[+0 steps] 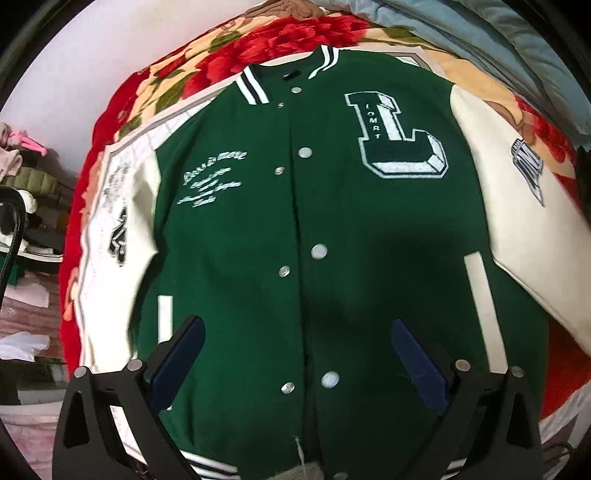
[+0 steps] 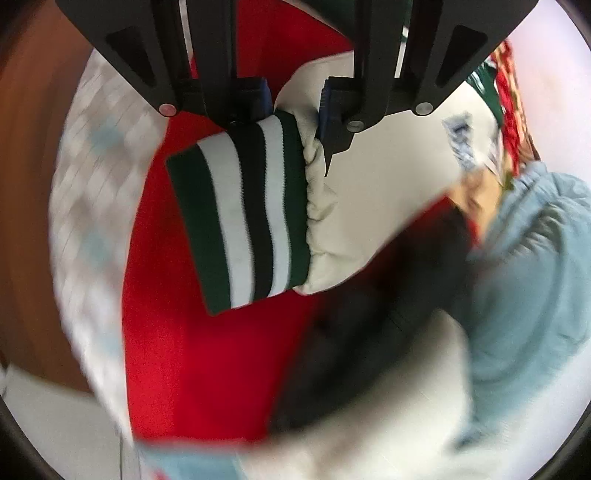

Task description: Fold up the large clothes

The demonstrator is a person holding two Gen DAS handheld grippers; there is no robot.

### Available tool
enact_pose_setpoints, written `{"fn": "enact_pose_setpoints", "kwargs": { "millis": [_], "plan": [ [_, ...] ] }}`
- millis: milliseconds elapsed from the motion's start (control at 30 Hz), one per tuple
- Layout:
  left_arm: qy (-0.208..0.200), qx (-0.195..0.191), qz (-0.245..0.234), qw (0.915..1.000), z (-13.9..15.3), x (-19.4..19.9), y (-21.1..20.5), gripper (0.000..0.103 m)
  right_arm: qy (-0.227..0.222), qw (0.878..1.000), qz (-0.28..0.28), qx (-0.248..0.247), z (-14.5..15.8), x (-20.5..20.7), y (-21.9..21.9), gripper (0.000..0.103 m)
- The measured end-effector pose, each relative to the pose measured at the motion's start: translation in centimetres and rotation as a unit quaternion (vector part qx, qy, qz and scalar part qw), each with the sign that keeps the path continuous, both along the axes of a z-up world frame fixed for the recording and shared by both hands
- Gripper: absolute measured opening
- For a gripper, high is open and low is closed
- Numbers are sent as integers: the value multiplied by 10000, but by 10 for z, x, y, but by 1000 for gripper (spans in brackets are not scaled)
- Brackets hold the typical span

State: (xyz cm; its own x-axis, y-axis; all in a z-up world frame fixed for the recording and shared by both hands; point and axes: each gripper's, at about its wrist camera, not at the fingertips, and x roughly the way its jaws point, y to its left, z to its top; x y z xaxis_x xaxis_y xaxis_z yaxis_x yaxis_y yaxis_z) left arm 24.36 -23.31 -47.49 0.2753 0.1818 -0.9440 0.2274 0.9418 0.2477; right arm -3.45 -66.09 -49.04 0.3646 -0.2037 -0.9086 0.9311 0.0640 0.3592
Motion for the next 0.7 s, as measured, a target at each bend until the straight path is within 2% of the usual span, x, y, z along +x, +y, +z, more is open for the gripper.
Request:
{"fn": "enact_pose_setpoints", "kwargs": {
  "millis": [67,100,133,167,200,233,267,300,333,367,400,433,467,567,700],
  "plan": [
    [6,-93,20,10000,-4,6,-3,103,123,9968,47,-793,32,14,-4,20],
    [-2,-134,27,9999,-6,10,-4,103,180,9957,92,-900,33,21,-7,20],
    [-5,-154,29,9999,-9,12,-5,103,257,9962,205,-808,22,31,-14,24],
    [11,-164,37,9999,-14,16,-6,103,313,9982,313,-416,0,40,-22,27],
    [52,-177,63,9998,-19,20,-7,103,352,9988,345,2,-19,46,-27,42],
    [97,-211,104,9997,-23,23,-6,103,208,9979,351,500,-45,49,-32,61],
    [135,-247,148,9995,-28,26,-5,103,-34,9951,285,949,-70,50,-34,67],
    [145,-257,170,9994,-32,30,-4,103,-200,9930,149,1158,-84,50,-31,68],
    [120,-259,184,9994,-35,34,-3,103,-369,9929,24,1133,-92,50,-31,68],
    [85,-262,190,9994,-37,37,-1,103,-466,9940,-91,987,-92,52,-30,67],
    [50,-262,203,9994,-38,41,1,103,-490,9946,-149,901,-90,55,-29,56],
    [27,-264,235,9994,-39,45,6,103,-505,9957,-209,745,-83,61,-27,23],
    [21,-272,269,9993,-39,49,10,103,-551,9963,-233,615,-75,68,-24,18],
    [-71,-288,405,9987,-36,62,31,103,-565,9980,-210,204,-36,90,-8,16],
    [-229,-216,702,9970,-27,82,78,103,-849,9953,268,-379,38,152,30,15]
  ]
}}
